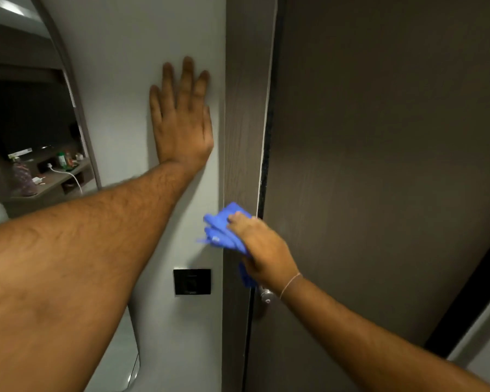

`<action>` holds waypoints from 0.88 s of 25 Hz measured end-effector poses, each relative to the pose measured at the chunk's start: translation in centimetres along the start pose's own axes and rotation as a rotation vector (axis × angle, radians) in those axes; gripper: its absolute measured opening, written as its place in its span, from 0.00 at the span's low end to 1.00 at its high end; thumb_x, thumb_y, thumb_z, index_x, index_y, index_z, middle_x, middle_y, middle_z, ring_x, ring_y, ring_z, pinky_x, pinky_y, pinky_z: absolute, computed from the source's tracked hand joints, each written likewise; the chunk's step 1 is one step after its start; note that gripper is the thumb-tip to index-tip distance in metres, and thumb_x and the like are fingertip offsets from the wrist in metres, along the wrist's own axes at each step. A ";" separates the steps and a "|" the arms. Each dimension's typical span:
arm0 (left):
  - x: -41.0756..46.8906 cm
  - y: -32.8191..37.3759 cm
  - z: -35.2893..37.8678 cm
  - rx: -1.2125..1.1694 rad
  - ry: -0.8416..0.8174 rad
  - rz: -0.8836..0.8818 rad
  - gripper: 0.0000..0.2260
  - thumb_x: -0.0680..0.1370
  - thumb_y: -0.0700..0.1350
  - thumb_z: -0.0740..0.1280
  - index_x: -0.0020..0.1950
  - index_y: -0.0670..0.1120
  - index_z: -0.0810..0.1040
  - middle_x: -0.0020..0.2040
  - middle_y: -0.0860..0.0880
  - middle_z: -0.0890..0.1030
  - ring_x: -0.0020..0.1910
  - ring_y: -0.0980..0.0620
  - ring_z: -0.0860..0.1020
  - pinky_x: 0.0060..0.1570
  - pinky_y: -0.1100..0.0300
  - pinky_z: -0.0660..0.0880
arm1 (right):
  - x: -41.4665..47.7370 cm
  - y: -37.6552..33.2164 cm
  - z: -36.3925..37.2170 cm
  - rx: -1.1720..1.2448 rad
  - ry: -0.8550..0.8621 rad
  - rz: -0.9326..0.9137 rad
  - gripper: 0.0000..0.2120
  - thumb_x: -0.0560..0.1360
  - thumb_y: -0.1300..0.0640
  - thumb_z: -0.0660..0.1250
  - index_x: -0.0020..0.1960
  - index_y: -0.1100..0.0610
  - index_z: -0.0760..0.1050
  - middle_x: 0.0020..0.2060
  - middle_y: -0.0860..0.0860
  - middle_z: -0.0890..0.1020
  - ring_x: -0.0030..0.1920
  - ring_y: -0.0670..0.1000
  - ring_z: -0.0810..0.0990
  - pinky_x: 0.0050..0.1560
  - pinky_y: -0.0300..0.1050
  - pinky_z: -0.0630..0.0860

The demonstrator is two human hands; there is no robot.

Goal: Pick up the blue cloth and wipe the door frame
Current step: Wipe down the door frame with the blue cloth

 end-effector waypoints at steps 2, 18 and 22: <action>-0.4 0.6 -2.1 -0.081 -0.065 -0.036 0.27 0.87 0.52 0.49 0.88 0.51 0.58 0.88 0.47 0.58 0.87 0.40 0.56 0.84 0.40 0.53 | 4.7 1.2 -5.2 0.002 0.132 0.134 0.28 0.71 0.76 0.70 0.72 0.70 0.79 0.70 0.63 0.82 0.71 0.65 0.82 0.74 0.61 0.76; -27.4 28.8 -4.4 -0.523 -0.386 0.286 0.29 0.86 0.53 0.58 0.88 0.50 0.59 0.89 0.48 0.57 0.87 0.46 0.56 0.84 0.39 0.52 | -17.0 6.4 -24.1 -0.021 0.154 0.933 0.29 0.82 0.69 0.64 0.82 0.57 0.72 0.78 0.54 0.77 0.78 0.56 0.76 0.79 0.53 0.72; -46.7 36.4 -3.5 -0.619 -0.747 0.465 0.30 0.85 0.55 0.57 0.87 0.50 0.60 0.89 0.49 0.57 0.87 0.47 0.56 0.84 0.40 0.52 | -40.4 3.8 -22.2 0.124 0.115 1.430 0.23 0.88 0.59 0.61 0.79 0.40 0.72 0.65 0.44 0.84 0.61 0.49 0.85 0.66 0.44 0.79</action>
Point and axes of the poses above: each hand's wrist, its own x-axis towards the middle knuckle, its own z-axis out of the palm, y = z × x, the point moved 6 cm from there along x, towards the middle knuckle
